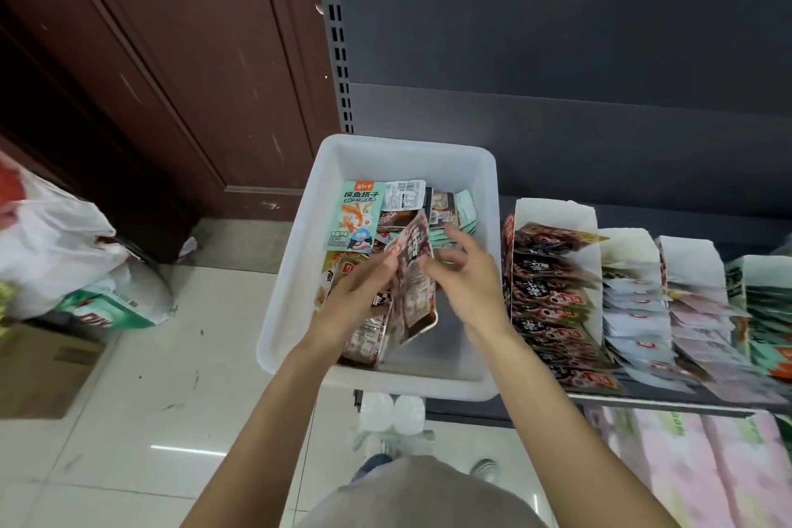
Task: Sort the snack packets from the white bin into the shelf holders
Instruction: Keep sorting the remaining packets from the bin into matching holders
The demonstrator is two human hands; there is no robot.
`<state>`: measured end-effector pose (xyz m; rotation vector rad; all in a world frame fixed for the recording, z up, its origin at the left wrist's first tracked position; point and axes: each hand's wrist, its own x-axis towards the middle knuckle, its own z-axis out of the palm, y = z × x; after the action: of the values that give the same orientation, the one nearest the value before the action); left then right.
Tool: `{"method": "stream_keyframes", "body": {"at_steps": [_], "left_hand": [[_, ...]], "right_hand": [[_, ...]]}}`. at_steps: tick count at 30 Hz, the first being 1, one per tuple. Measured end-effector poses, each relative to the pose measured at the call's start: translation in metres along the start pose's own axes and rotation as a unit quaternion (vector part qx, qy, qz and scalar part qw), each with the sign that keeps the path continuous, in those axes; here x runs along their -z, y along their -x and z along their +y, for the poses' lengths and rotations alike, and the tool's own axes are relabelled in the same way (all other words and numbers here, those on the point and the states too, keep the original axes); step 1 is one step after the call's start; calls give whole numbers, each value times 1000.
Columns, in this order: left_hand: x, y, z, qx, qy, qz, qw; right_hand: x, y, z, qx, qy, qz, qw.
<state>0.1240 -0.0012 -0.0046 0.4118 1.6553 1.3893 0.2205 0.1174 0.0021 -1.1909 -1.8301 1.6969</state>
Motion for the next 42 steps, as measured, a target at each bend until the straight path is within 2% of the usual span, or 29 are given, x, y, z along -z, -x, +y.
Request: {"method": "stream_keyframes", "body": {"at_steps": [3,5,7,11,14,16,19,21,24,29,32,35,37,39,41,42], "left_hand": [[-14,0,9,-19,180,-55,982],[-22,-4,12,-30,253,-42,966],[-28,-6,15,-37,268,-2,963],[-35,-5,21,-66,182,44,980],[-42,-3,43,-151,34,63,986],[-55,-3,69,-233,-41,43,971],[-87,-11,103,-357,-153,10,921],[-108,-25,113,-401,-189,-20,896],[-132,-52,109,-402,-192,-62,893],[-144,-84,77,-353,-297,-55,886],[-142,-94,60,-350,-394,-43,849],[-142,-97,51,-359,-455,-40,814],[-142,-95,52,-389,-448,-24,804],[-140,-89,53,-412,-451,-10,792],[-132,-79,51,-440,-461,12,770],[-123,-74,48,-450,-451,34,770]], "right_hand": [[3,21,-8,116,65,-11,991],[1,33,-1,210,176,-12,962],[0,40,10,259,214,-6,942],[20,42,10,277,199,20,940],[54,31,-10,298,202,80,930],[80,17,-29,301,200,111,926],[119,1,-52,322,172,156,918],[145,-7,-54,335,161,193,908],[172,-19,-38,312,188,227,903],[186,-34,8,223,261,209,916],[185,-37,21,195,287,200,916],[184,-36,18,243,311,212,894],[184,-37,16,269,368,185,870],[180,-37,14,257,437,163,846],[172,-33,11,256,451,185,835],[168,-29,7,274,438,199,833]]}}
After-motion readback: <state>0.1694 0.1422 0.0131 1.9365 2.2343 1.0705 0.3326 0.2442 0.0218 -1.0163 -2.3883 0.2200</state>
